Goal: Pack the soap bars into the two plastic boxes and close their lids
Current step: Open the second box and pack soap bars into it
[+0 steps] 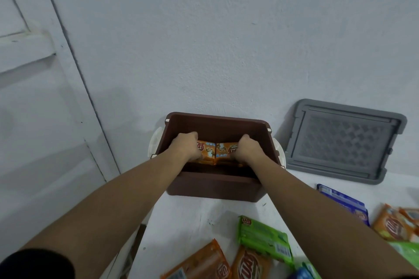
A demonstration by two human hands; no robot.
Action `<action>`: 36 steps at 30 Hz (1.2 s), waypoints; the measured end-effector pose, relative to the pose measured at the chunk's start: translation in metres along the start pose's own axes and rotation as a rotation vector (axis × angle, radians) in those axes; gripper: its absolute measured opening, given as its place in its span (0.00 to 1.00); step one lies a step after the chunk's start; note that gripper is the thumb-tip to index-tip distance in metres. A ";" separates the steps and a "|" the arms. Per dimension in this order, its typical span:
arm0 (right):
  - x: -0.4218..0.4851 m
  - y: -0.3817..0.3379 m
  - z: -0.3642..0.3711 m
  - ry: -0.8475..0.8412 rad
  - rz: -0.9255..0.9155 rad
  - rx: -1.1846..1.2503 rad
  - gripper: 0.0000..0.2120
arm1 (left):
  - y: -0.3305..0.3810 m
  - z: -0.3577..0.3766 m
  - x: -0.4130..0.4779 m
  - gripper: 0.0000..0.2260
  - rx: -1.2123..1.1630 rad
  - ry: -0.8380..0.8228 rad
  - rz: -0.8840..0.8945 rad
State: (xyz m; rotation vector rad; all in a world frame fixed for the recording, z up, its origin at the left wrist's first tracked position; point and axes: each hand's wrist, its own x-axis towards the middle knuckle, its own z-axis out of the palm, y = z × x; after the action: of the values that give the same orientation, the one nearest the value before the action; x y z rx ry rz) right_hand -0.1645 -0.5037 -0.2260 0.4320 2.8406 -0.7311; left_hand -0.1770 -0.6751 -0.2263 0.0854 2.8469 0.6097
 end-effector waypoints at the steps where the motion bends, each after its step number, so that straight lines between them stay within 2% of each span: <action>1: 0.000 0.000 0.001 -0.003 -0.004 -0.016 0.28 | 0.000 0.001 0.000 0.21 0.010 -0.005 0.001; 7: 0.001 0.000 0.002 -0.025 -0.036 -0.119 0.25 | 0.003 0.001 0.001 0.21 0.062 -0.019 0.002; 11: -0.005 -0.003 -0.005 -0.034 -0.085 -0.229 0.17 | 0.006 -0.002 0.000 0.21 0.154 -0.020 0.037; 15: -0.020 -0.002 -0.023 0.013 -0.168 -0.158 0.15 | 0.010 -0.012 -0.010 0.20 0.163 0.069 0.105; 18: -0.040 0.005 -0.036 0.165 -0.268 -0.094 0.15 | 0.019 -0.023 -0.031 0.18 0.055 0.288 0.270; 21: -0.070 0.024 -0.042 0.339 -0.369 -0.026 0.12 | 0.030 -0.023 -0.076 0.10 -0.112 0.490 0.524; 23: -0.099 0.037 -0.042 0.442 -0.417 -0.009 0.09 | 0.031 -0.014 -0.109 0.06 -0.182 0.524 0.686; 26: -0.146 0.056 -0.042 0.494 -0.415 0.047 0.09 | 0.022 0.012 -0.146 0.03 -0.234 0.386 0.812; 28: -0.165 0.072 -0.033 0.403 -0.334 0.059 0.11 | 0.012 0.036 -0.160 0.04 -0.237 0.214 0.730; 31: -0.168 0.100 -0.009 0.159 -0.097 -0.089 0.16 | -0.007 0.067 -0.168 0.08 -0.162 0.011 0.524; 33: -0.167 0.116 0.004 0.046 0.036 -0.179 0.22 | -0.018 0.081 -0.171 0.13 -0.097 -0.078 0.470; 36: -0.172 0.129 0.016 -0.022 0.080 -0.255 0.29 | -0.026 0.087 -0.176 0.21 -0.009 -0.216 0.449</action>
State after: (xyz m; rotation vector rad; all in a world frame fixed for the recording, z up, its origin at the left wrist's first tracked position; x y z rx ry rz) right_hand 0.0401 -0.4442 -0.2560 0.4888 2.8253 -0.3494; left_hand 0.0138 -0.6822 -0.2770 0.7551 2.6201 0.6485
